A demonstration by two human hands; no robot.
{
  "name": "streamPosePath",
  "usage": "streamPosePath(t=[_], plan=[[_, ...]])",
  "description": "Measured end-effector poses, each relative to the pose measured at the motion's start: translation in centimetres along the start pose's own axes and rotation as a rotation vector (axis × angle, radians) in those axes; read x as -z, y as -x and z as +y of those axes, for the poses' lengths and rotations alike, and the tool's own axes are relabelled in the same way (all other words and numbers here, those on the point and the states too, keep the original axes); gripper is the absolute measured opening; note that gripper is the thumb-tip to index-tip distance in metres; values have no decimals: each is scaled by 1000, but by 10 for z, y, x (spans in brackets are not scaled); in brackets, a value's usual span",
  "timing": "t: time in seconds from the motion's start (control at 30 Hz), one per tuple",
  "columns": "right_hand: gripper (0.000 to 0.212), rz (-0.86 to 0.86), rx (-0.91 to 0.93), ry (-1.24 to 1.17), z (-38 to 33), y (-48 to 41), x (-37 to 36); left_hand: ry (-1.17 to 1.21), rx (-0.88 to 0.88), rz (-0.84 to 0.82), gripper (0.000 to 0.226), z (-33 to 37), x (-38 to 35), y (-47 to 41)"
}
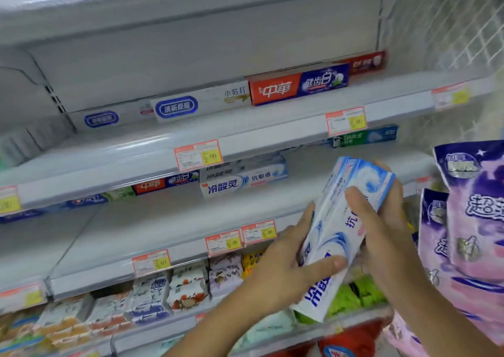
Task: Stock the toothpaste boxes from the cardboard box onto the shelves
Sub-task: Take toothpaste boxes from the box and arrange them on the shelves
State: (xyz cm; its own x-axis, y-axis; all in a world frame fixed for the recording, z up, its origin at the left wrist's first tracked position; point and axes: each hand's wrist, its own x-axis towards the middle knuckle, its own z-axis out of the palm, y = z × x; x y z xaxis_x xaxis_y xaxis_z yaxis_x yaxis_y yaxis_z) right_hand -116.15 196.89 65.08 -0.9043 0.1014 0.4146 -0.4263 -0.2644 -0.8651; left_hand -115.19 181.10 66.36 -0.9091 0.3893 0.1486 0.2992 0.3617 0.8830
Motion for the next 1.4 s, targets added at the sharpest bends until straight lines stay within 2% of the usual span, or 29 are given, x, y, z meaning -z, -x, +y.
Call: streamPosePath(t=[0.03, 0.1, 0.23, 0.33, 0.43, 0.53, 0.63, 0.77, 0.9, 1.27, 1.4], plan=[[82, -1, -6, -43, -7, -16, 0, -28, 14, 25, 76, 0, 2, -4], [87, -11, -32, 41, -12, -30, 11, -116, 35, 62, 82, -1, 6, -10], [74, -148, -77, 82, -6, -45, 46, -368, 4, 64, 87, 5, 14, -21], [74, -232, -115, 276, -13, -56, 69, -656, -76, 66, 87, 8, 21, -31], [88, -338, -60, 610, -19, -65, 84, -908, -158, 93, 87, 8, 23, -41], [98, -437, 82, 1067, -25, -81, 88, -1021, -211, 159, 87, 8, 17, -53], [100, -500, 195, 1302, -25, -97, 83, -1044, -245, 223, 84, 8, 9, -68], [101, -552, 184, 1476, -21, -117, 80, -1046, -249, 231, 83, 8, 3, -89], [102, -523, 161, 1446, -19, -130, 84, -987, -270, 273, 83, 4, 4, -99], [104, -493, 25, 1432, -14, -139, 102, -870, -209, 323, 61, -10, 22, -85], [100, -450, -25, 1410, -21, -158, 105, -828, -74, 342, 61, -14, 32, -88]])
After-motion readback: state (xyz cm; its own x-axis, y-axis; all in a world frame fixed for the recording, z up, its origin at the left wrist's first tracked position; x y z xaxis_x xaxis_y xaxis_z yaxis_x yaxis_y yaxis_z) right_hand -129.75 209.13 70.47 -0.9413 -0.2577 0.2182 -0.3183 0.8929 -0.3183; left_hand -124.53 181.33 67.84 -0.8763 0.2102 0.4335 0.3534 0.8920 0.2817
